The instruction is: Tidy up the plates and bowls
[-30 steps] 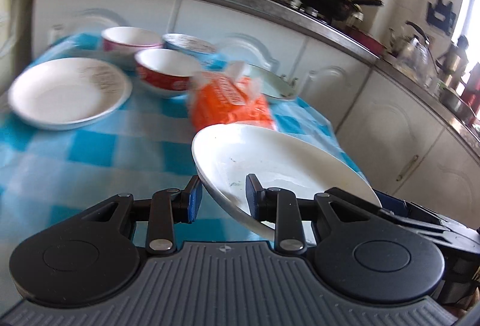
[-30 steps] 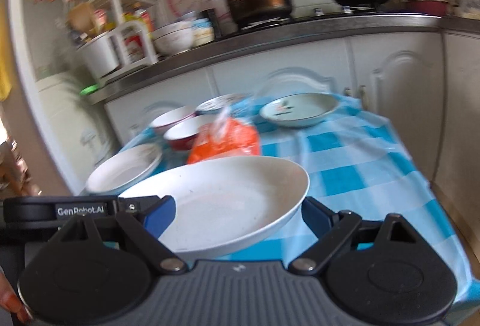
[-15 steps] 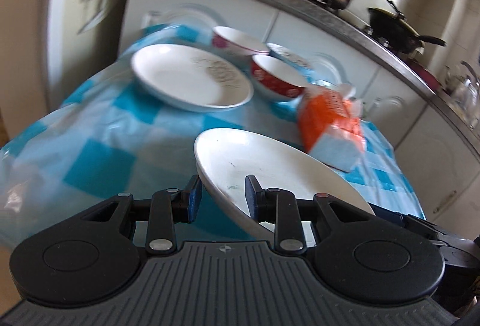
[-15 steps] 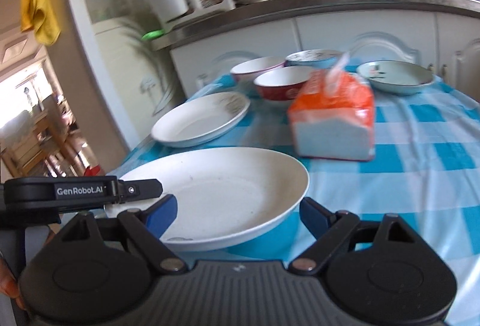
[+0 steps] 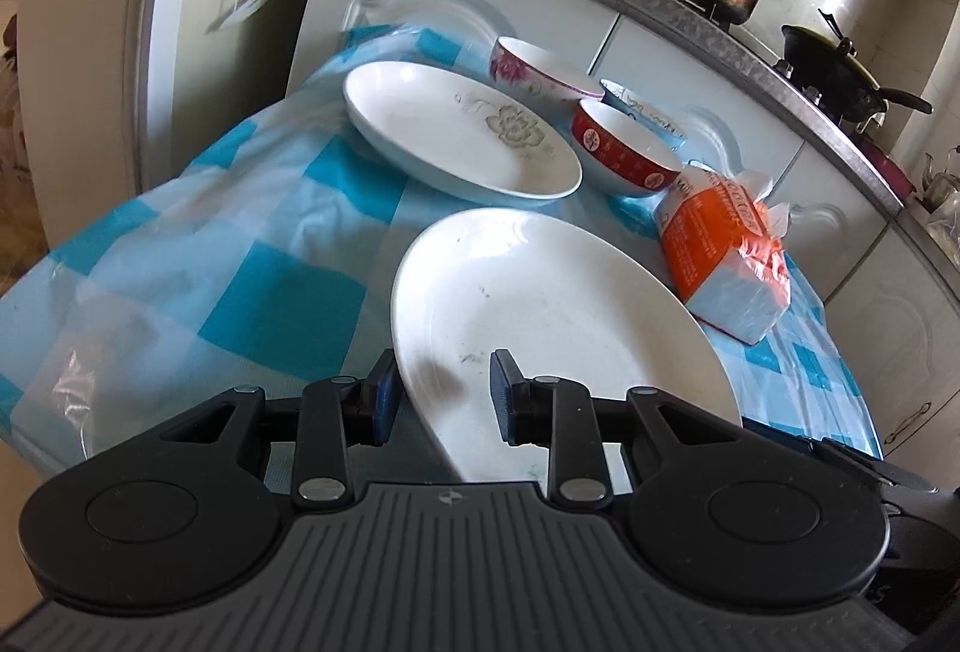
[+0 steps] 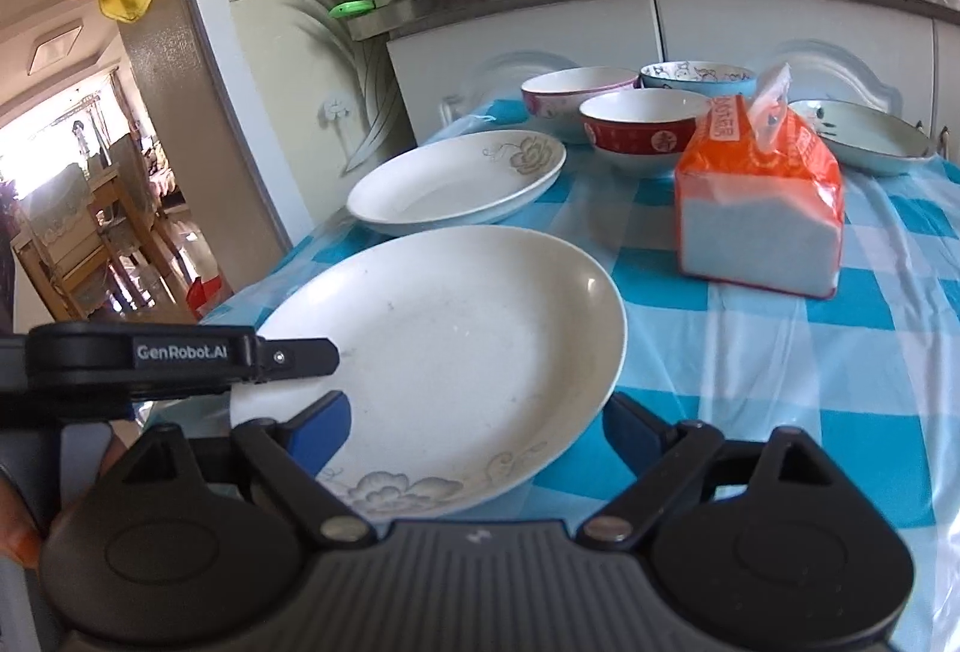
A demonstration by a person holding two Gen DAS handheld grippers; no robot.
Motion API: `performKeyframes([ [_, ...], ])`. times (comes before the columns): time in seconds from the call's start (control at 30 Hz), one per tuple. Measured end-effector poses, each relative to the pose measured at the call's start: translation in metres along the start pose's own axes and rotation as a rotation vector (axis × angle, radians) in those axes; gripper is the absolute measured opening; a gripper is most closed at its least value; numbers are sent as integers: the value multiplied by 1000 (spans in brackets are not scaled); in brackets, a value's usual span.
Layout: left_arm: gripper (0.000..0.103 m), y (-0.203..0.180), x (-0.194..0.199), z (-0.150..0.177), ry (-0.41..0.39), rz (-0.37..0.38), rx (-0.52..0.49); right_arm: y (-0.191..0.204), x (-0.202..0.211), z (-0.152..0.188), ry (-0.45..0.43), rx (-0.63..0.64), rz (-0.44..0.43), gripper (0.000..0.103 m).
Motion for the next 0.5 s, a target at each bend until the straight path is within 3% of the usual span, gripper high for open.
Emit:
performKeyframes([
  [0.23,39,1,1,-1,13,5,10,0,4,-2,-3,-13,-15,95],
  [0.33,49,-2,5,-7,-10,7,-5,-8,8,-6,-19,-35,1,98],
  [0.5,55,-5,12,-22,-44,13,-16,-27,14,-16,-34,-91,22,99],
])
Point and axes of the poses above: each gripper's, at about its wrist camera, not at the fingertips, and x roughly against the way its jaws point, y to its left, z to its underside, the point moved 10 cm from there along -x, roughly the way its jaws point, and after that the axes turned 8 degrees about x, right-handed, at the moved point
